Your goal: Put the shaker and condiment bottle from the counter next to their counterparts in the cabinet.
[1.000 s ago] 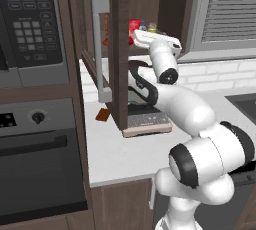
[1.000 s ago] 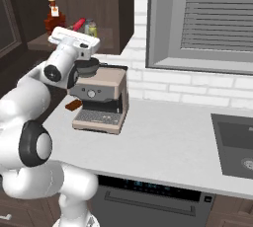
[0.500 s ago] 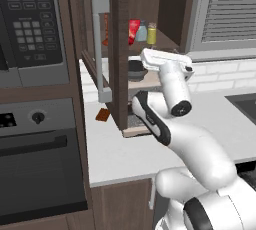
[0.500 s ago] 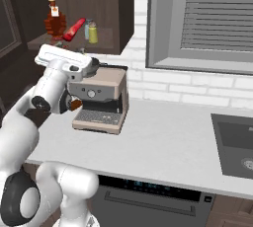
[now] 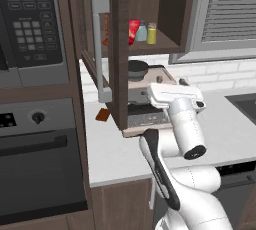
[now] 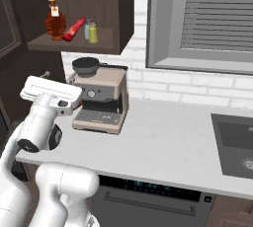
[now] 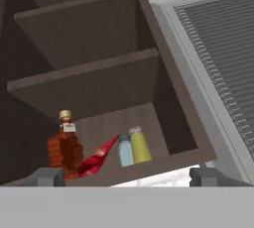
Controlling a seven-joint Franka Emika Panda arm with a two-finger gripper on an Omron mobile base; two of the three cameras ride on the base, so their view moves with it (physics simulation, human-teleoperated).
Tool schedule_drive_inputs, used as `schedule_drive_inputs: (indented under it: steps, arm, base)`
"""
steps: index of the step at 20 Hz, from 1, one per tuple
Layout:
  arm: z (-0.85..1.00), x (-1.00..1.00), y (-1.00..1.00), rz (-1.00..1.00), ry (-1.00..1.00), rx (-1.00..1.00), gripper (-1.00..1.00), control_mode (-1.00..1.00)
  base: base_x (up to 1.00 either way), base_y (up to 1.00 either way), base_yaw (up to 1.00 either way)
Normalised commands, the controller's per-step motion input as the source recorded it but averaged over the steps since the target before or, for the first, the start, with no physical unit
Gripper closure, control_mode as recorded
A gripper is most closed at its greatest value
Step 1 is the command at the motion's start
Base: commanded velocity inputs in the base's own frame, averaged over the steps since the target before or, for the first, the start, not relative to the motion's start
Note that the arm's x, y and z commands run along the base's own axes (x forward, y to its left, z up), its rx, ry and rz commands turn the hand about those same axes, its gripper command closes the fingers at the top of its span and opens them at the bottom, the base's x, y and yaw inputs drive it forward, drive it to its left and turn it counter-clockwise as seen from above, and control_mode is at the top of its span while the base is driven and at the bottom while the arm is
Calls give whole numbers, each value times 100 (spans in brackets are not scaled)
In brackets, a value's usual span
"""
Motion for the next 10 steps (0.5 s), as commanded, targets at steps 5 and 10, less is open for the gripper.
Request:
schedule_drive_inputs:
  steps: [5,10]
  arm:
    - [-82,-98,0,0,29,0,-100,-100]
    - [-69,-84,0,0,34,0,-100,-100]
  base:
    - [0,0,0]
    - [0,0,0]
